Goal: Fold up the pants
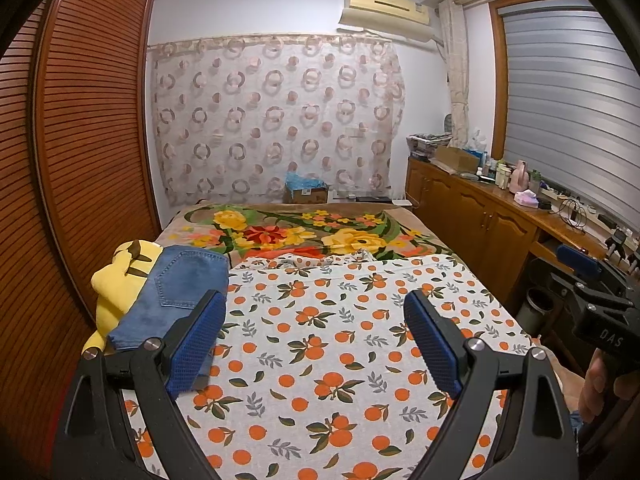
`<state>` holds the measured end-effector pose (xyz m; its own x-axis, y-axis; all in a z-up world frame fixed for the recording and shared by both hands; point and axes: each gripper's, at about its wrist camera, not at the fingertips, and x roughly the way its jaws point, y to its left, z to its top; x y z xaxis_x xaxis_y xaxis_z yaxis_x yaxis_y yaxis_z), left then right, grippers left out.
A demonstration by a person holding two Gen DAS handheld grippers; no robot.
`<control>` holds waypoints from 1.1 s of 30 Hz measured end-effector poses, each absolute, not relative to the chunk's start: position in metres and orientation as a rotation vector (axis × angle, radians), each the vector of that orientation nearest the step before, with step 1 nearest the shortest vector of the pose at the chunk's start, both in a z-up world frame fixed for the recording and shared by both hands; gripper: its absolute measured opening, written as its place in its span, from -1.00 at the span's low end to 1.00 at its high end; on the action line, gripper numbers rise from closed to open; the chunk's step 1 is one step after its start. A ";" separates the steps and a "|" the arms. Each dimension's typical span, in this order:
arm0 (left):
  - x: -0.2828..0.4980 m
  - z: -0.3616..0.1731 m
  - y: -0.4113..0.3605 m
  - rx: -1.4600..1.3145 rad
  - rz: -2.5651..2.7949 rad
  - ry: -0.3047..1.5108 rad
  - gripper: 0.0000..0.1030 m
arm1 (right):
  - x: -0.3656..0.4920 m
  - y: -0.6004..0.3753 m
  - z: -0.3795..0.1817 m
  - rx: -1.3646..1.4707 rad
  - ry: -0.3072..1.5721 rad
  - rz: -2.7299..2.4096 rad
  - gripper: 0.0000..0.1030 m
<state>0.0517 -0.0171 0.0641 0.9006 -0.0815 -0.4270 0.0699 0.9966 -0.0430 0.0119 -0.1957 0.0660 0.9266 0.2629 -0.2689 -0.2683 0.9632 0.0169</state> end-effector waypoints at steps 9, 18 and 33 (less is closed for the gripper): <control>0.050 0.064 -0.012 -0.026 -0.076 0.442 0.77 | 0.012 -0.195 0.065 -0.022 0.272 0.273 0.60; 0.050 0.064 -0.008 -0.026 -0.077 0.441 0.77 | 0.012 -0.196 0.064 -0.023 0.273 0.274 0.60; 0.049 0.063 -0.009 -0.024 -0.076 0.439 0.77 | 0.013 -0.197 0.064 -0.024 0.275 0.277 0.60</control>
